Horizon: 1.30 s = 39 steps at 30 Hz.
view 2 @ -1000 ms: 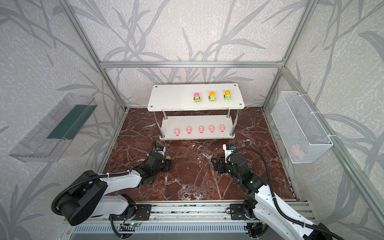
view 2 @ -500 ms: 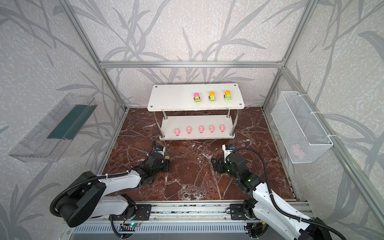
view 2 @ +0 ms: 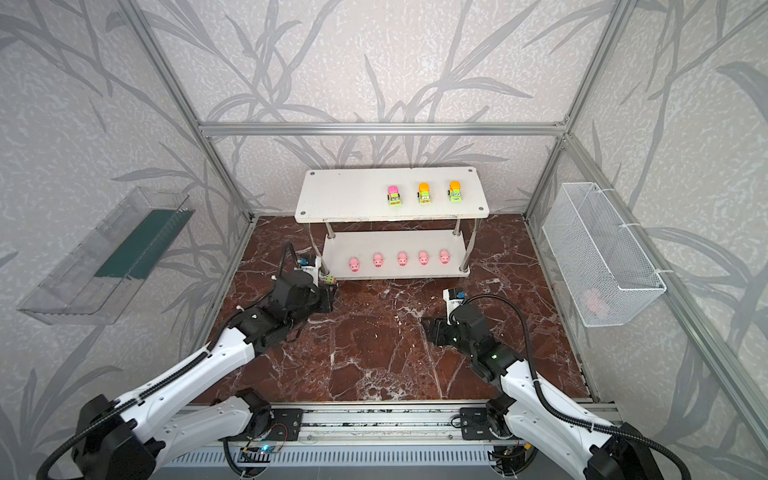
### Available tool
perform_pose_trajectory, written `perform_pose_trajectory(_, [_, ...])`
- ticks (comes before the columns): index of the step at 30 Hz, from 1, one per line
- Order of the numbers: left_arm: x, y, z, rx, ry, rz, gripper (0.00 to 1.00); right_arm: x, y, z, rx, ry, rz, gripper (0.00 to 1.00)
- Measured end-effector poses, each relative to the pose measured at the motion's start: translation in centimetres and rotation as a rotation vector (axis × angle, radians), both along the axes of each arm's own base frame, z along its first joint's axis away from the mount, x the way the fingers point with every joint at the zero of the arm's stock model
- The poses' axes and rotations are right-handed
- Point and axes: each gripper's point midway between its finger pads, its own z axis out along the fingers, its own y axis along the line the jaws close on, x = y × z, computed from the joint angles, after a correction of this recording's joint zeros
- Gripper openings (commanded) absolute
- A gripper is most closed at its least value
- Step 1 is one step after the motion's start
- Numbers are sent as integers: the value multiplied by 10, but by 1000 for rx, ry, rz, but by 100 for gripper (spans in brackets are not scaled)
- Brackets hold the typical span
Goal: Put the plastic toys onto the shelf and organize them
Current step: 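Lift the truck with the left gripper and carry it above the top shelf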
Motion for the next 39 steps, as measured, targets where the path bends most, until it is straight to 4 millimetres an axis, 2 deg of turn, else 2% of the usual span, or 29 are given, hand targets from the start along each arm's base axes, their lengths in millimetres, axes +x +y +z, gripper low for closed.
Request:
perform_pose_trajectory(6, [-2, -5, 106, -62, -70, -24, 32, 2, 3, -8, -8, 23, 6, 62])
perform_pose_trajectory(10, [4, -10, 157, -72, -99, -38, 32, 2, 4, -11, -13, 32, 15, 62])
perform_pose_trajectory(13, [16, -16, 183, -52, -119, -44, 32, 2, 4, -11, -17, 27, 19, 62])
perform_pose_trajectory(16, [29, -21, 194, -26, -120, -43, 32, 1, 3, -11, -20, 26, 21, 62])
perform_pose_trajectory(19, [46, -26, 196, -1, -109, -36, 32, 1, 3, -9, -19, 21, 21, 62])
perform_pose_trajectory(31, [115, -45, 192, 64, -91, 15, 32, 2, 2, 1, 0, -10, 17, 61])
perform_pose_trajectory(39, [145, -62, 187, 87, -86, 11, 32, 0, -1, 0, 2, -13, 12, 62])
